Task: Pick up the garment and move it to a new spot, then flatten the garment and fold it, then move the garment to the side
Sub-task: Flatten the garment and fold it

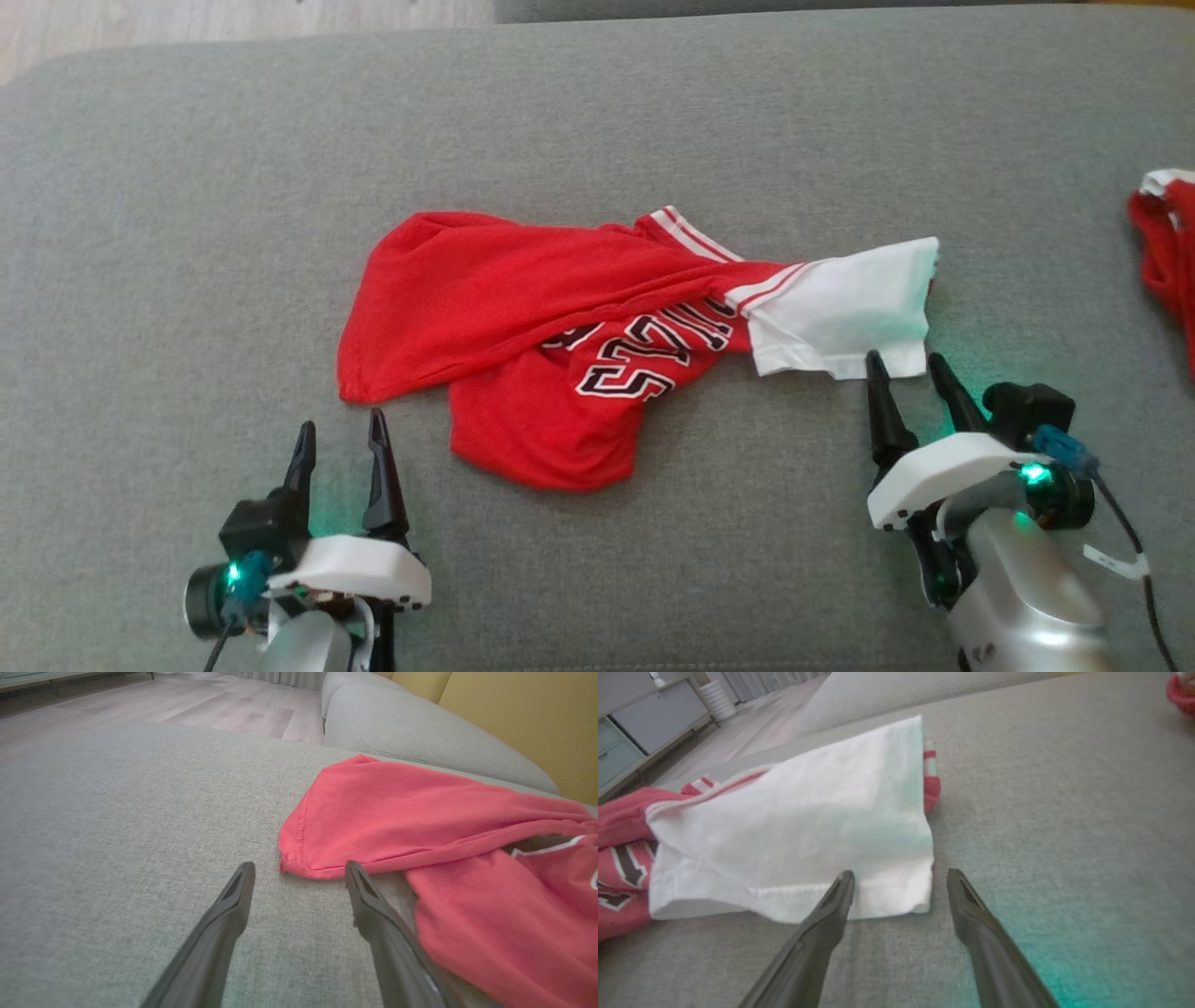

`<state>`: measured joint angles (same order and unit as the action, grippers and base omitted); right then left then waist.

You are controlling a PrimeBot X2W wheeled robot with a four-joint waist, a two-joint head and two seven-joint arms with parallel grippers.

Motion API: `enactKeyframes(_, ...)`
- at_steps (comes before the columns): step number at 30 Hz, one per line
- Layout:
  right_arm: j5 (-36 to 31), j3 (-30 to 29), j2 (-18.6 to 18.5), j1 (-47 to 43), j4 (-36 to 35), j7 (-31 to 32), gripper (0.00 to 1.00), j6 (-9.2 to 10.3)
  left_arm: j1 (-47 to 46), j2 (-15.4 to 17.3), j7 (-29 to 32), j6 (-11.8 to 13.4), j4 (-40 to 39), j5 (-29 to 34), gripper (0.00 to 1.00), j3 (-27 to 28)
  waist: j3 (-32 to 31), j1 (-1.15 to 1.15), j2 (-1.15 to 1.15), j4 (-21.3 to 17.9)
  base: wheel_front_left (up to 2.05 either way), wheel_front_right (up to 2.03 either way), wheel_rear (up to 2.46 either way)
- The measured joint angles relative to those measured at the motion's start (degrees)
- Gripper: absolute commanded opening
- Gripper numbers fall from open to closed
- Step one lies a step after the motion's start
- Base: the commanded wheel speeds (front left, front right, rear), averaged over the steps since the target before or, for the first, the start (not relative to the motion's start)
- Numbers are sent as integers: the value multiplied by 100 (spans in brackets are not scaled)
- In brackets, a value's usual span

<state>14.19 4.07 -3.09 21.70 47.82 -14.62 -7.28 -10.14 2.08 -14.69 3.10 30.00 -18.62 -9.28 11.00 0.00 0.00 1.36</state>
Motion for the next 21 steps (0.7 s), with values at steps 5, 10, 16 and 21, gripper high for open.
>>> enactKeyframes(5,138,124,-14,135,415,-43,0,0,2,1,0,45,-62,-16,100,-14,-34,0,0,80,0,0,0)
enactKeyframes(10,653,376,-7,-220,-97,-15,0,0,100,2,0,45,-77,-57,100,0,-267,0,0,55,0,0,0)
enactKeyframes(16,854,356,3,-650,-1269,-2,0,0,613,8,0,44,-18,-58,100,51,-767,-1,0,-111,0,0,0)
enactKeyframes(21,832,213,4,-981,-1551,-2,0,0,797,11,0,44,34,-58,100,132,-1071,-1,0,-238,0,0,0)
